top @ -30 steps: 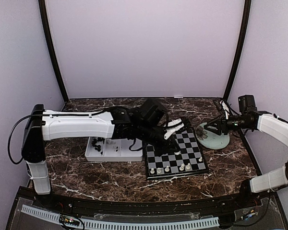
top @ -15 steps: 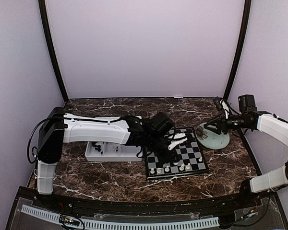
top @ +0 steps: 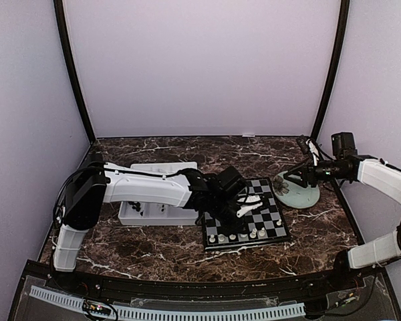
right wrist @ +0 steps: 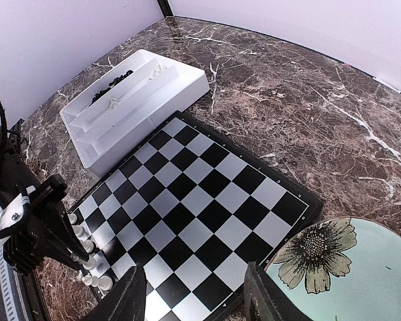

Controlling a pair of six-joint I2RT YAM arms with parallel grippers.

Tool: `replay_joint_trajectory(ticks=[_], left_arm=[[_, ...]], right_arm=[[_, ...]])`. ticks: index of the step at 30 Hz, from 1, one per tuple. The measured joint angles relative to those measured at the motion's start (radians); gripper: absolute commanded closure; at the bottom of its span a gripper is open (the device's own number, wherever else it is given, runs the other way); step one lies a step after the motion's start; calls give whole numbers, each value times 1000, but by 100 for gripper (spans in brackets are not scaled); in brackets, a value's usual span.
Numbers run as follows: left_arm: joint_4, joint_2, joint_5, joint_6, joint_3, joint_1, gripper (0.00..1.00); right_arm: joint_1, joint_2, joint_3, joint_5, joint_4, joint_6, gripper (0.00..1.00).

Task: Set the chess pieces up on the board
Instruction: Place the queen at d1.

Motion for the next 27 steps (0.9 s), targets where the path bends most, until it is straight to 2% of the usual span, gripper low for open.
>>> replay_joint_trajectory(ticks=[13, 27], left_arm=[[-16, 9, -66, 6, 15, -6, 91], [-16, 10, -66, 8, 26, -6, 91]], right_arm=[[0, 0, -4, 0, 0, 0, 49], [0, 0, -6, 0, 0, 0, 48]])
